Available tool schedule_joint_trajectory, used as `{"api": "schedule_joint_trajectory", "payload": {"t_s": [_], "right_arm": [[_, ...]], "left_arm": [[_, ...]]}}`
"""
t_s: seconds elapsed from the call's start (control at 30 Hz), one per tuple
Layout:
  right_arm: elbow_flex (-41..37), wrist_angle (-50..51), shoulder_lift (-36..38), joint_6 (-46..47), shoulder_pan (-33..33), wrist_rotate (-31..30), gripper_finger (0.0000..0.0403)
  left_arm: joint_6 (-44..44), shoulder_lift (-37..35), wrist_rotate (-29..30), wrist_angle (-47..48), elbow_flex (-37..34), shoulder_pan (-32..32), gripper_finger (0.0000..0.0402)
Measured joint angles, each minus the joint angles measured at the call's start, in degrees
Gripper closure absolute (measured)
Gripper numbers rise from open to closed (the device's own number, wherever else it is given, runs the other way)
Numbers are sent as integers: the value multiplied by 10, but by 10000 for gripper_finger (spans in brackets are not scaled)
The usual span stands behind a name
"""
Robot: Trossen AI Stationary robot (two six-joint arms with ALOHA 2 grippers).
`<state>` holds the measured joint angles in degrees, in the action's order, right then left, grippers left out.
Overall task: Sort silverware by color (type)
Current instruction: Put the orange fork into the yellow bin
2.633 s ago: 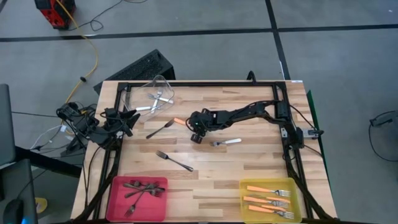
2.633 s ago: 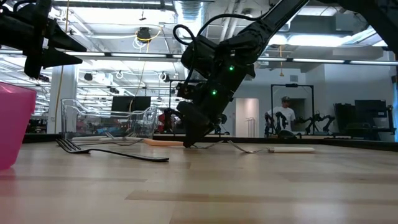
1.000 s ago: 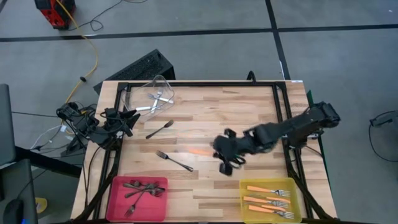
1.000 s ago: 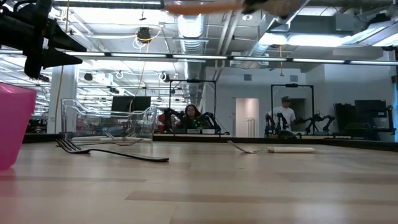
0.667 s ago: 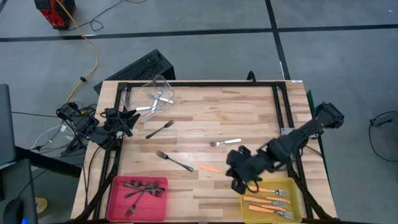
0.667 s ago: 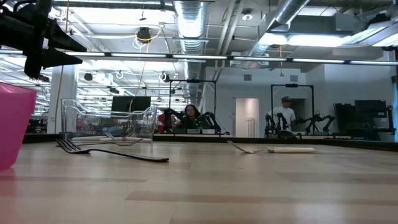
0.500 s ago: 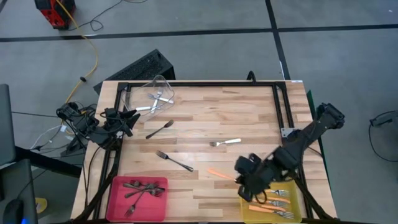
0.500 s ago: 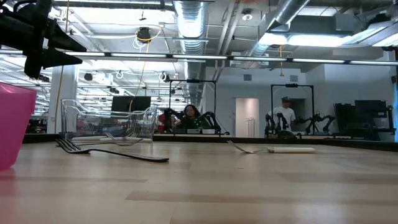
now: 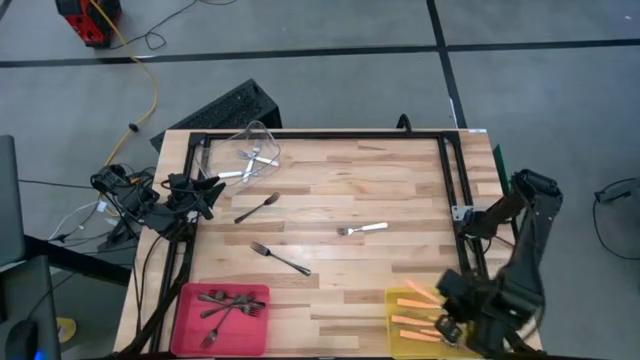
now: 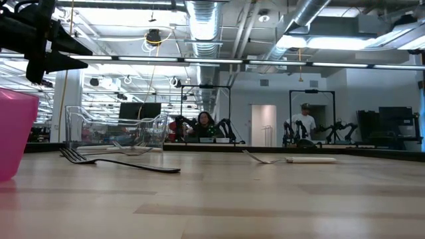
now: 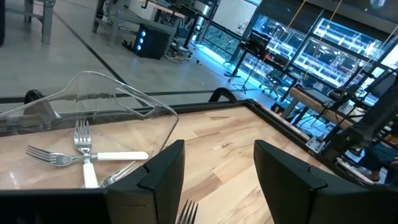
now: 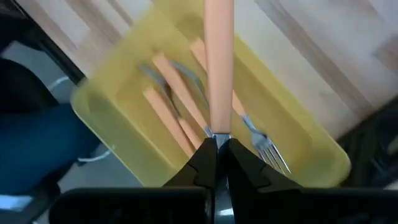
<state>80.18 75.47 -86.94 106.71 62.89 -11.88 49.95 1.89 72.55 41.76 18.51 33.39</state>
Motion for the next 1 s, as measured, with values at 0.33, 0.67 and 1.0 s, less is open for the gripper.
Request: {"api": "schedule_joint_trajectory", "payload": {"t_s": [0.33,0.67,1.0], "right_arm": [[-36,-2,-16,-24,62,-3,362],[-63,-57,-16,-81,63,-120,362],[-118,-123,-16,-79,88,-121,362]], "left_arm": [[0,0,12,0,0,0,223],[0,0,17,0,0,0,223],[1,0,17,4,0,0,223]]}}
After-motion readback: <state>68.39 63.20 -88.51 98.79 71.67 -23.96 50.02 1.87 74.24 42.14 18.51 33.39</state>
